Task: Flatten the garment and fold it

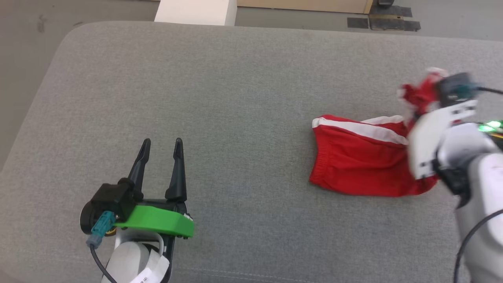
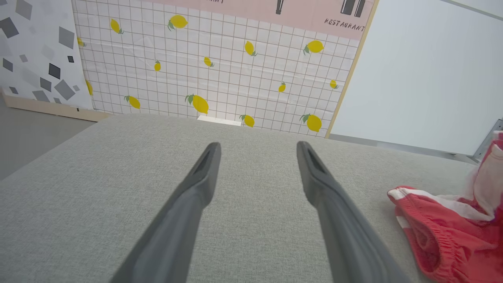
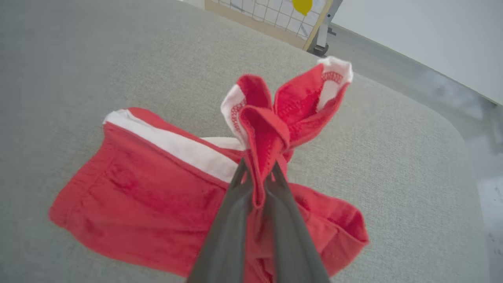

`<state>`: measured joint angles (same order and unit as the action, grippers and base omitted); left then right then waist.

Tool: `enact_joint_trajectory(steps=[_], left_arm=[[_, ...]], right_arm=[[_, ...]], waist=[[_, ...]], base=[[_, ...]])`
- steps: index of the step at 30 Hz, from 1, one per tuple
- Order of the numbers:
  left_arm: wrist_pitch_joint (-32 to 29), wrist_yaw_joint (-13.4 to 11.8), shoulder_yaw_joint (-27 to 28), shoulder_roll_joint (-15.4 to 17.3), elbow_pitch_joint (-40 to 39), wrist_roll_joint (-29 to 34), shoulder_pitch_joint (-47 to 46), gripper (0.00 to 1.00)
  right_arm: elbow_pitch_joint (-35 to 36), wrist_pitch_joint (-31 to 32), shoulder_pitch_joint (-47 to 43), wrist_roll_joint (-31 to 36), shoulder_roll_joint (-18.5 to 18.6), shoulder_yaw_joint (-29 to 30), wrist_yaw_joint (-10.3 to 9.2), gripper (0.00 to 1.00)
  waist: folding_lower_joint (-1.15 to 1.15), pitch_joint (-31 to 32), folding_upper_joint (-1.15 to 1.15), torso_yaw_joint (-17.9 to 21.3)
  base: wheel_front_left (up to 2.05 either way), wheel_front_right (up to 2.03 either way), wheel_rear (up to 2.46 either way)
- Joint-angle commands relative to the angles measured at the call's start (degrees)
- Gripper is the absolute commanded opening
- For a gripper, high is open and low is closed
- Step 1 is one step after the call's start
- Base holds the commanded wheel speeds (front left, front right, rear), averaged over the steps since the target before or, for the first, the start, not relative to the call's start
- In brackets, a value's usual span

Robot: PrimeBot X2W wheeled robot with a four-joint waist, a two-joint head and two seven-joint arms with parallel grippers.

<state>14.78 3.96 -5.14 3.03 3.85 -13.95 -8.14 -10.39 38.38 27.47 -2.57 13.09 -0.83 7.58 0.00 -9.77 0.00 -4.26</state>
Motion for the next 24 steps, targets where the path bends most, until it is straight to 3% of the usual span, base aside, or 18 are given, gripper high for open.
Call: enact_joint_trajectory(steps=[1,8,20,22,23,24], left_arm=[[0.22,0.12,-0.1,-0.15,0.19,-0.23,0.77,1.0],[0.22,0.35,-1.17,-0.15,0.1,-0.54,-0.3,1.0],[0.22,-0.15,-1.8,-0.15,-0.39,-1.73,-1.96,1.0],[0.22,-0.28,-1.85,-0.15,-0.38,-1.83,-2.1,1.0],[0.22,-0.34,-1.82,-0.15,-0.33,-1.87,-2.11,1.0],[0.22,-0.4,-1.73,-0.15,-0.26,-1.87,-2.05,1.0]], right_arm=[[2.28,1.48,-1.01,-0.7,-0.15,-2.52,-0.09,0.0],[4.18,5.03,0.58,-2.98,0.05,-14.52,-0.09,0.0],[-10.44,2.31,6.33,-5.1,-3.04,-22.0,-0.09,0.0],[-12.04,1.74,6.65,-5.92,-3.38,-22.35,-0.09,0.36],[-12.75,1.4,6.75,-6.54,-3.45,-22.62,-0.09,0.85],[-13.21,1.12,6.8,-7.13,-3.52,-22.82,-0.09,1.0]], waist=[[0.0,0.07,0.0,-0.33],[0.0,-1.21,0.0,-2.1],[0.0,-4.18,0.0,-4.48],[0.0,-4.26,0.0,-4.57],[0.0,-4.15,0.0,-4.54],[0.0,-3.95,0.0,-4.44]], base=[[0.0,0.0,0.0],[0.0,0.0,0.0],[0.0,0.0,0.0],[0.0,0.0,0.0],[0.0,0.0,0.0],[0.0,0.0,0.0]])
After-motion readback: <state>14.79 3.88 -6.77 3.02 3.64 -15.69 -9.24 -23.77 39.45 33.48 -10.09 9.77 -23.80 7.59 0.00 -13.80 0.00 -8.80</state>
